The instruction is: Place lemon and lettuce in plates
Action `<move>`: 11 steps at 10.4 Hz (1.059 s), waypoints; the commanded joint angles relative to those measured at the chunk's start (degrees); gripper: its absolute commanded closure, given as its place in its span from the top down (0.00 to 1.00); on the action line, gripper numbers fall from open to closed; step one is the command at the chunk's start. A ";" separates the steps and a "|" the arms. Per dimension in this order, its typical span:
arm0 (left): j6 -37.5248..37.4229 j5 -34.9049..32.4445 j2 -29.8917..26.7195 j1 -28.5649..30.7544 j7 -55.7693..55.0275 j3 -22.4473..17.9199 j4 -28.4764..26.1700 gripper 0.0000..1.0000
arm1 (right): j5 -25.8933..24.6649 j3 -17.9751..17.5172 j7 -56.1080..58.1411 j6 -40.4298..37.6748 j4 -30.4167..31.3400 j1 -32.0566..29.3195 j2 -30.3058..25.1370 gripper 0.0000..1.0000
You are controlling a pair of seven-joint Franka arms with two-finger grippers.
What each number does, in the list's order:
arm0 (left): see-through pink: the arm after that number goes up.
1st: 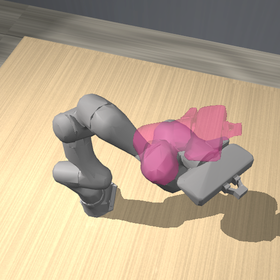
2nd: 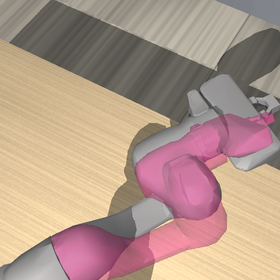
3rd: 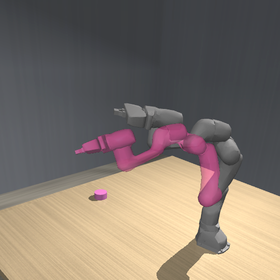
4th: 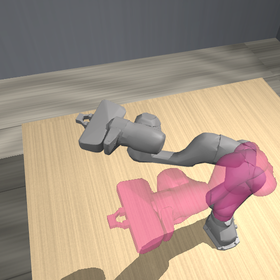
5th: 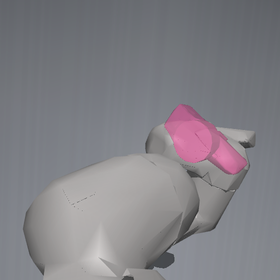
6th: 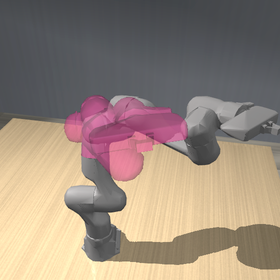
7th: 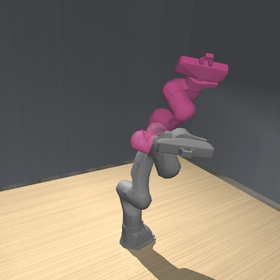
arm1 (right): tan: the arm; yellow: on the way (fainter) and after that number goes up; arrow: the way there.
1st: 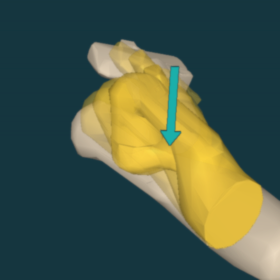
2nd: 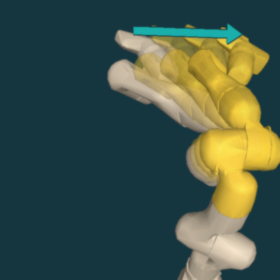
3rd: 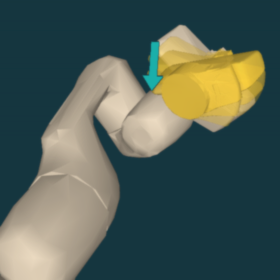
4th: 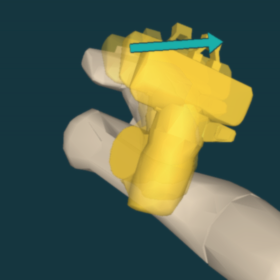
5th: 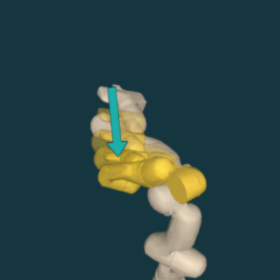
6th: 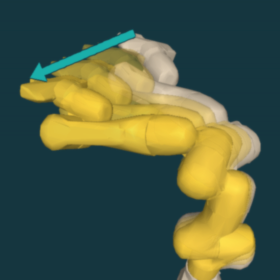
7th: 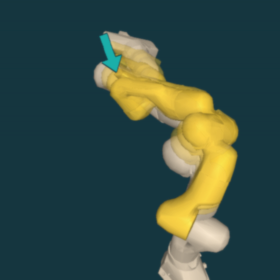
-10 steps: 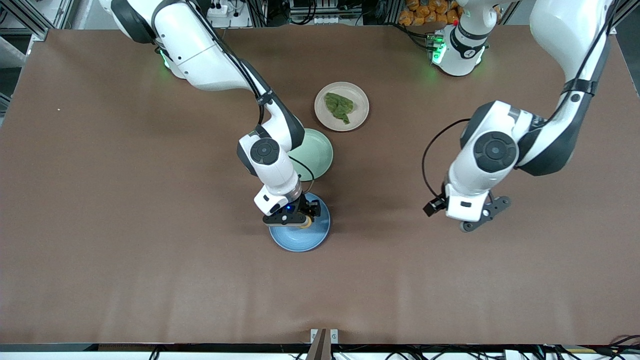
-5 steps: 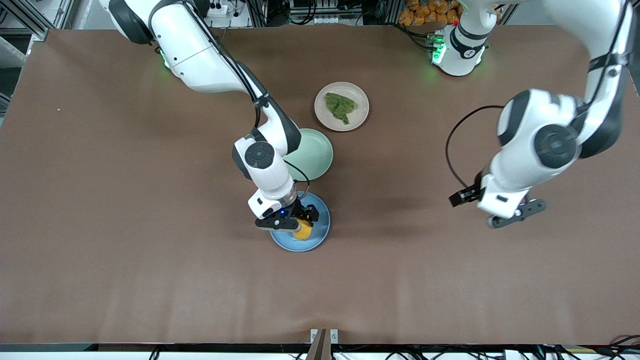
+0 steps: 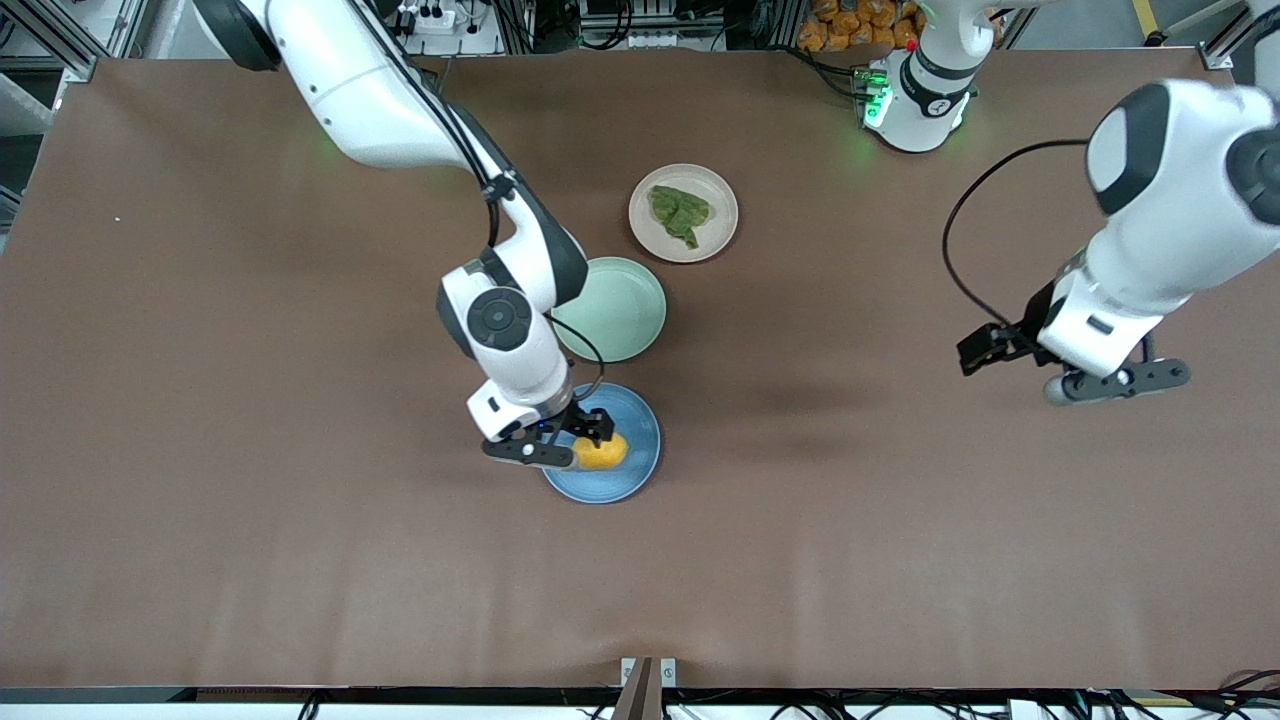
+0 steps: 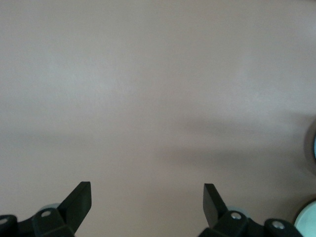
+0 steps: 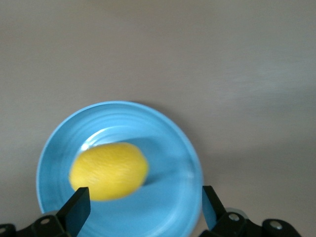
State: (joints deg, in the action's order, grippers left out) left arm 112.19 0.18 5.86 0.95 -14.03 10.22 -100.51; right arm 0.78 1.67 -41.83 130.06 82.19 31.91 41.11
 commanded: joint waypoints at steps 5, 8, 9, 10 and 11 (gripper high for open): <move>-8.89 0.17 -8.50 -1.12 7.35 -2.40 2.23 1.00 | 5.29 3.41 15.98 -21.34 1.39 -8.08 -13.50 1.00; -16.03 -0.01 -8.50 -0.78 8.50 -0.91 5.41 1.00 | 5.29 3.42 27.89 -24.67 1.66 -15.62 -17.10 1.00; -16.04 -1.40 -8.50 -0.86 8.32 -0.03 5.50 1.00 | 5.12 3.51 31.51 -26.25 2.00 -17.74 -18.77 1.00; -16.04 -3.85 -8.50 -0.60 8.58 1.63 5.67 1.00 | 5.20 3.60 33.72 -28.00 2.09 -19.76 -20.27 1.00; -16.04 -4.14 -8.50 -0.42 8.67 1.73 5.67 1.00 | 5.03 3.60 36.61 -28.63 2.53 -21.69 -21.85 1.00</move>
State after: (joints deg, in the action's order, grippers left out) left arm 97.43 -2.08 -2.77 0.05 -6.61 10.99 -95.92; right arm 5.34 6.10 -8.69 102.50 82.09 12.55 23.33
